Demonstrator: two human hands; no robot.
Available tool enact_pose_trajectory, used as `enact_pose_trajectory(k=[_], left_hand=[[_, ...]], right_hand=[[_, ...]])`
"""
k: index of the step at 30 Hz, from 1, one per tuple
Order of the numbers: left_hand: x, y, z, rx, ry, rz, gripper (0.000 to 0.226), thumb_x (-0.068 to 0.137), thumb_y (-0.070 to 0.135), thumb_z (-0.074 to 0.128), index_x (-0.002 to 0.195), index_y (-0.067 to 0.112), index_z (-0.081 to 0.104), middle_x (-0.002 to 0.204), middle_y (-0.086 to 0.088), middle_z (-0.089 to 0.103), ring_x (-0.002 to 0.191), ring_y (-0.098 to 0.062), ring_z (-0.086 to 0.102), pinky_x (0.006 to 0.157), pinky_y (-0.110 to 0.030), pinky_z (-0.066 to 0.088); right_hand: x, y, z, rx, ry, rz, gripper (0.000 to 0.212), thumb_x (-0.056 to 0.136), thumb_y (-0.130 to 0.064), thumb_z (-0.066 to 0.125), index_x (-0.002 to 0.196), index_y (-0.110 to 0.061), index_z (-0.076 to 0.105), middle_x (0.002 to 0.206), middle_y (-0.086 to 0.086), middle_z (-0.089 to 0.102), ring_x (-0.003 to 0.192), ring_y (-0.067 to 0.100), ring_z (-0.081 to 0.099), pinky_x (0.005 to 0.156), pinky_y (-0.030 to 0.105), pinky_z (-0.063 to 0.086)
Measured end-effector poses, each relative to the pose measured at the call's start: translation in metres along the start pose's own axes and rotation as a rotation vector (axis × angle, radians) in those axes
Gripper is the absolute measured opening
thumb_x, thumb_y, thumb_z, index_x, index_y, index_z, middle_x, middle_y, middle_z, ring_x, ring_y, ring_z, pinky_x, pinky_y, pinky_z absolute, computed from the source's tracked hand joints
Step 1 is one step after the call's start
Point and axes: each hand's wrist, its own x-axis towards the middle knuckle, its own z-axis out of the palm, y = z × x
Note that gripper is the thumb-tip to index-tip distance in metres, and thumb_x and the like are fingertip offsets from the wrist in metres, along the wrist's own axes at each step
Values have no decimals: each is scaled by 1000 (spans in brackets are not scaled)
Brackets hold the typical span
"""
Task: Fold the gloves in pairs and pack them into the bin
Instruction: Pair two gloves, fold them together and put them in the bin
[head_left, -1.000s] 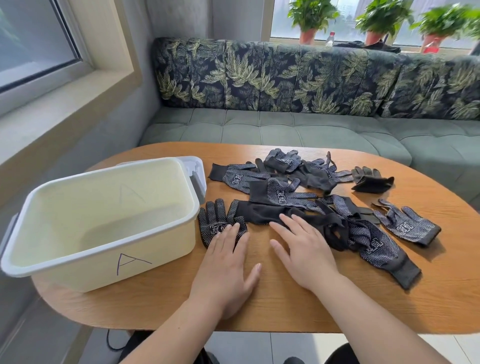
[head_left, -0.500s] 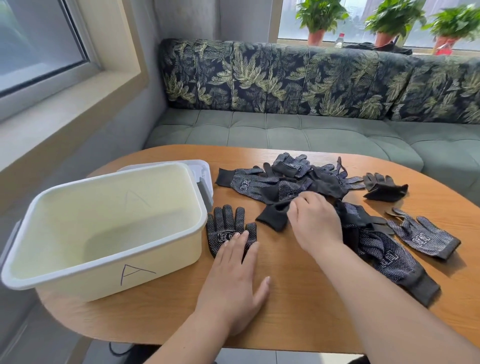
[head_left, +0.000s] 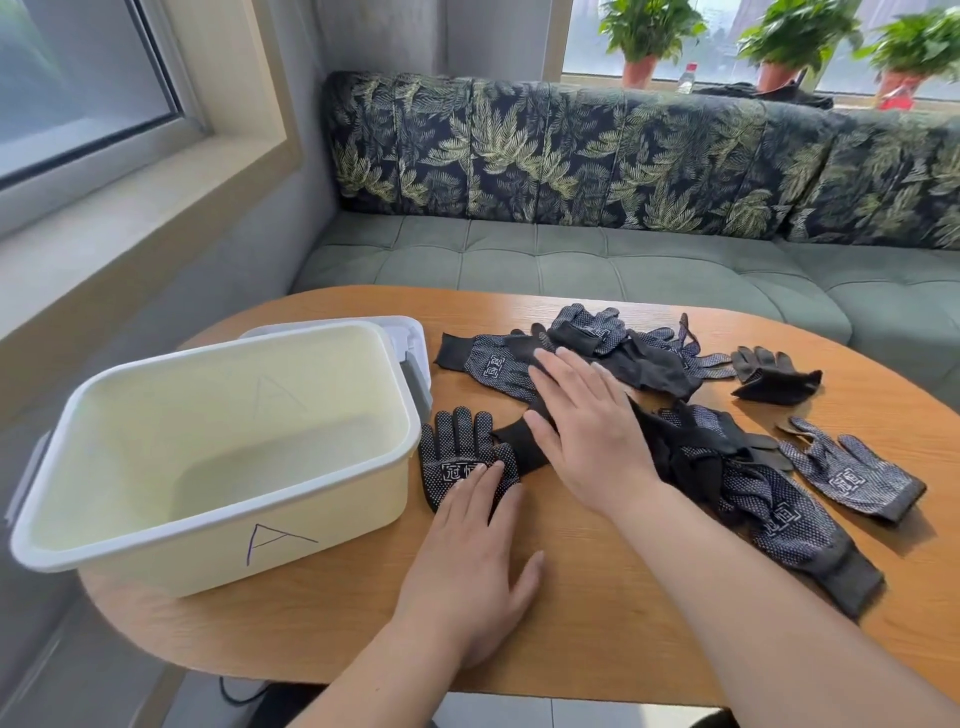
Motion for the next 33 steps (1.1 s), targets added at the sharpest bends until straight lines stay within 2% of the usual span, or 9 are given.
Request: enact_pose_trajectory(k=[4,9,11,15,20,23,26,29,33], left_hand=[[1,-2,3,4,9,4,75,104,67,29,167,28,20,178,-1,3,164,-19,-5,134,-39,-1],[1,-2,7,35,-6,5,76,103,65,29,166,23,24,177,-2,9,164,-21,1,134,-40,2],[1,-1,6,36,0,2,77,103,66,28,168,25,22,177,0,8,164,-19,-2,134,-38,-2],[1,-1,4,37,-1,2,75,105,65,30,169,26,19,178,3,5,164,-15,-5,133,-35,-5],[1,-2,4,39,-22,11,76,106,64,29,170,26,15,179,4,2,164,-13,-9,133,-36,-5],[2,-1,2,30,-20,7,76,106,64,29,170,26,14,179,4,1,164,-13,-9,133,-36,-5],[0,-1,0,-1,-19,-12,76,106,64,32,170,27,14,178,4,-1,164,-14,-7,133,-36,-3],[0,0,1,12,2,-13,75,105,64,33,168,25,20,176,4,9,163,-16,3,133,-38,5],[0,-2,4,40,49,6,71,104,62,36,162,21,38,168,2,32,158,-19,24,131,-40,19]], right_hand=[[-42,-14,-23,188,132,-187,35,107,-23,60,138,-10,70,156,-1,56,145,22,52,121,44,40],[-112,-2,-21,308,37,-42,25,101,-19,65,123,-18,77,140,-8,66,139,13,57,114,41,49],[-124,8,-19,281,-121,58,35,103,-34,60,134,-22,70,150,-12,58,145,10,49,118,40,44],[-105,26,-15,146,-428,175,68,106,-61,30,162,-24,40,172,-13,26,156,10,28,131,33,20],[-64,49,-1,102,-552,314,72,110,-60,28,170,-21,21,179,-7,8,164,12,8,133,37,13],[-41,49,0,117,-585,337,67,112,-52,35,169,-19,24,178,-5,11,164,16,13,132,38,17],[-21,49,-16,126,-405,322,49,107,-34,59,154,-24,53,166,-8,42,150,20,44,121,38,37],[-4,39,-47,259,22,347,29,93,-17,77,119,-29,78,126,-11,74,116,16,69,103,35,53],[17,18,-92,514,345,424,19,89,-14,77,99,-30,78,93,-16,74,84,8,68,82,24,56]])
